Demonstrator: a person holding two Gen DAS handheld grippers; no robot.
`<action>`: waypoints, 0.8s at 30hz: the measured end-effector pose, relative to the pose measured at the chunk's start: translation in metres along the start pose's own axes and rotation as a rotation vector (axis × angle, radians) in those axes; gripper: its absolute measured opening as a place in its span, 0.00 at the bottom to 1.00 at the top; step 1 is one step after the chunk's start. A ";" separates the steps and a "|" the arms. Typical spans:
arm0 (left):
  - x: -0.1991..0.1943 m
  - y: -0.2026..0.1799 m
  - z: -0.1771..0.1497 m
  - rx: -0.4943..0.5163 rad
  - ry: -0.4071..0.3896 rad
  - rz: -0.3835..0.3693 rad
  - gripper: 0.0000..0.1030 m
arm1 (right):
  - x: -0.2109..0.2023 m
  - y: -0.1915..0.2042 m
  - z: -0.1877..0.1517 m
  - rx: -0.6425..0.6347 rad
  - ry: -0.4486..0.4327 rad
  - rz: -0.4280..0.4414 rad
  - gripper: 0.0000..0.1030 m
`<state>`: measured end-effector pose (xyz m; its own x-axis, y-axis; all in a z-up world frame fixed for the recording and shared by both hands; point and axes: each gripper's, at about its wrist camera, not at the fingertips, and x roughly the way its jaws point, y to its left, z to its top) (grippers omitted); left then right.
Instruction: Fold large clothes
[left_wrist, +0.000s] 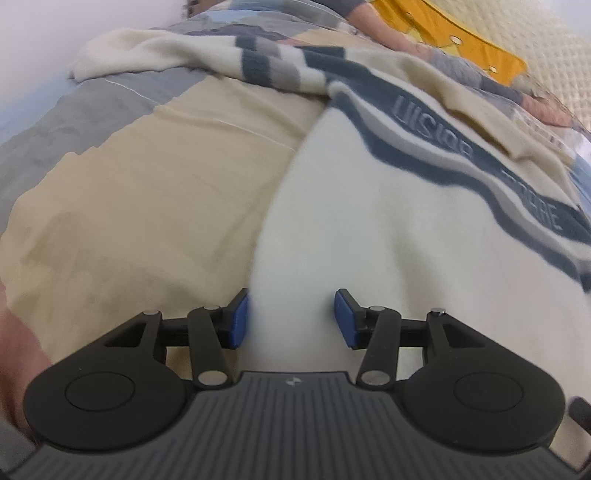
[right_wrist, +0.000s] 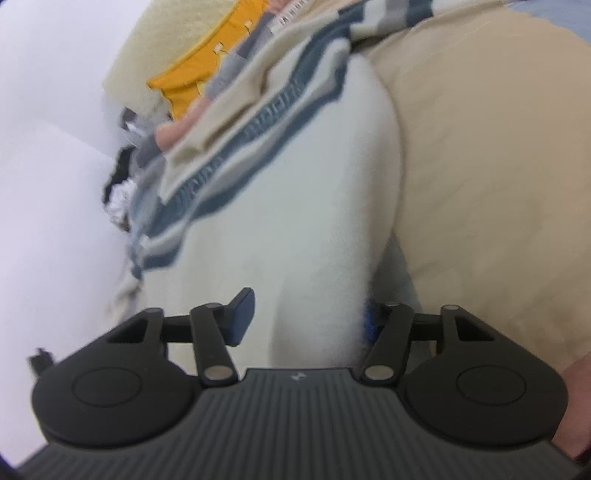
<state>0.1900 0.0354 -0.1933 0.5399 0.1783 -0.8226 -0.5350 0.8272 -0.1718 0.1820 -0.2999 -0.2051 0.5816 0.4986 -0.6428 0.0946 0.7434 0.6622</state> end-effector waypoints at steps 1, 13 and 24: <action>-0.003 0.000 -0.002 0.001 0.006 -0.008 0.53 | 0.001 -0.004 0.000 0.019 0.009 -0.020 0.47; -0.041 0.015 -0.003 -0.075 -0.081 -0.099 0.16 | -0.032 0.003 0.002 -0.036 -0.063 -0.006 0.17; -0.111 0.035 0.014 -0.006 -0.113 -0.243 0.11 | -0.084 0.047 0.016 -0.294 -0.178 -0.065 0.14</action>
<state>0.1205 0.0525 -0.1003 0.7219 0.0333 -0.6911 -0.3846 0.8497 -0.3607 0.1505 -0.3139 -0.1144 0.7160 0.3794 -0.5860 -0.0854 0.8807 0.4659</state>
